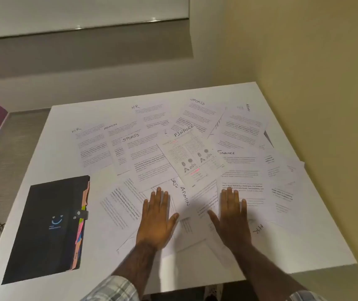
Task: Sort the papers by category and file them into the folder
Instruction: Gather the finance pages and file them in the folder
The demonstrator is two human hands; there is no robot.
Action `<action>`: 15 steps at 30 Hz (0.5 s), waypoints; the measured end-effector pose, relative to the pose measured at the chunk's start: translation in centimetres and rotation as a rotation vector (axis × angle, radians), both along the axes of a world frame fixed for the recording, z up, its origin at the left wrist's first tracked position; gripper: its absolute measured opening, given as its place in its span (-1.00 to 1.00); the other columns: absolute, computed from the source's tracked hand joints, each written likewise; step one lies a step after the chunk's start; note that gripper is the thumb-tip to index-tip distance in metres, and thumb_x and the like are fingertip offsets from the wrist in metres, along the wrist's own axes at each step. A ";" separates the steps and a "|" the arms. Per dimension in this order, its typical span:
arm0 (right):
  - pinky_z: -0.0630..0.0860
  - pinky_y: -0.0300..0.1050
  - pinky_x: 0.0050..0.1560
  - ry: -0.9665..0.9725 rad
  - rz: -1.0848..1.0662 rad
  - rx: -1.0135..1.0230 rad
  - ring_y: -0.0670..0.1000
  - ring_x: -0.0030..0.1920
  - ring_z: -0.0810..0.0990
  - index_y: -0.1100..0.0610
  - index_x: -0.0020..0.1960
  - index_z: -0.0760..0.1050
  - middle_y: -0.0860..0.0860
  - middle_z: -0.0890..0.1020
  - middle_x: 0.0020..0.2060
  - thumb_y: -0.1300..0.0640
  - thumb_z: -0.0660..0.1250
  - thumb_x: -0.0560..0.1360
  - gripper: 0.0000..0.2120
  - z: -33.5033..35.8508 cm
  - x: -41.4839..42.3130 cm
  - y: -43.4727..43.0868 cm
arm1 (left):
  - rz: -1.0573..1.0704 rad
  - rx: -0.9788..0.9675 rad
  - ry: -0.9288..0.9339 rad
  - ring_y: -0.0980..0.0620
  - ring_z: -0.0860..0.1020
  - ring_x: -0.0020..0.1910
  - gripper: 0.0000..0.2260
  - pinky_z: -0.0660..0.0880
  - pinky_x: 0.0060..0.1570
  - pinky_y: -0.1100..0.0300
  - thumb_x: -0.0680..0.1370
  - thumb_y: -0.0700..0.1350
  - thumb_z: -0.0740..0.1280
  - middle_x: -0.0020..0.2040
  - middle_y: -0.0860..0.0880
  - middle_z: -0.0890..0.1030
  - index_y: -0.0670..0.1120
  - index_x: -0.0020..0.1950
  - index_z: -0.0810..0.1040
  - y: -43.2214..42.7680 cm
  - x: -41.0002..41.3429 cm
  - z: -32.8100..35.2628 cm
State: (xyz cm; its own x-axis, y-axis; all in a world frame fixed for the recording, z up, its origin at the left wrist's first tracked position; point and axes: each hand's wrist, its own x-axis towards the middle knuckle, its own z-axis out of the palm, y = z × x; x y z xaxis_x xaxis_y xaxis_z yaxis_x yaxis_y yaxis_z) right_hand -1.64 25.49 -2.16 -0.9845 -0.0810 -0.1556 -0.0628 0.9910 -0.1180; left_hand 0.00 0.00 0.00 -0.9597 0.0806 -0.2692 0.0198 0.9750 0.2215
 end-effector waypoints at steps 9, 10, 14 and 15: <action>-0.11 0.26 0.59 -0.085 -0.020 -0.070 0.16 0.64 -0.21 0.17 0.66 -0.20 0.13 -0.19 0.65 -0.40 -0.23 0.60 -0.15 -3.3 2.7 1.4 | -0.019 -0.048 -0.083 -0.06 -0.35 0.61 -0.32 -0.28 0.60 -0.04 0.64 0.34 -0.23 0.62 -0.04 -0.39 0.00 0.63 -0.33 1.2 1.5 -4.6; -0.15 0.24 0.58 -0.095 -0.022 -0.073 0.16 0.64 -0.23 0.16 0.66 -0.23 0.12 -0.22 0.65 -0.41 -0.25 0.60 -0.15 -3.5 2.8 1.5 | -0.018 -0.056 -0.095 -0.07 -0.33 0.62 -0.31 -0.29 0.60 -0.04 0.62 0.35 -0.26 0.62 -0.04 -0.40 0.00 0.63 -0.33 1.3 1.6 -5.0; -0.29 0.20 0.58 -0.138 -0.023 -0.084 0.12 0.62 -0.35 0.13 0.64 -0.33 0.09 -0.32 0.63 -0.43 -0.31 0.57 -0.14 -4.0 3.0 1.9 | -0.027 -0.063 -0.137 -0.11 -0.34 0.61 -0.24 -0.30 0.59 -0.06 0.54 0.41 -0.40 0.60 -0.03 -0.43 0.00 0.61 -0.37 2.2 2.0 -6.2; -0.30 0.19 0.58 -0.143 -0.027 -0.093 0.12 0.61 -0.36 0.13 0.64 -0.34 0.08 -0.33 0.63 -0.43 -0.30 0.57 -0.14 -4.1 3.0 2.0 | -0.030 -0.060 -0.145 -0.11 -0.34 0.60 -0.22 -0.28 0.58 -0.08 0.51 0.42 -0.45 0.60 -0.03 -0.43 -0.01 0.60 -0.38 2.5 2.0 -6.3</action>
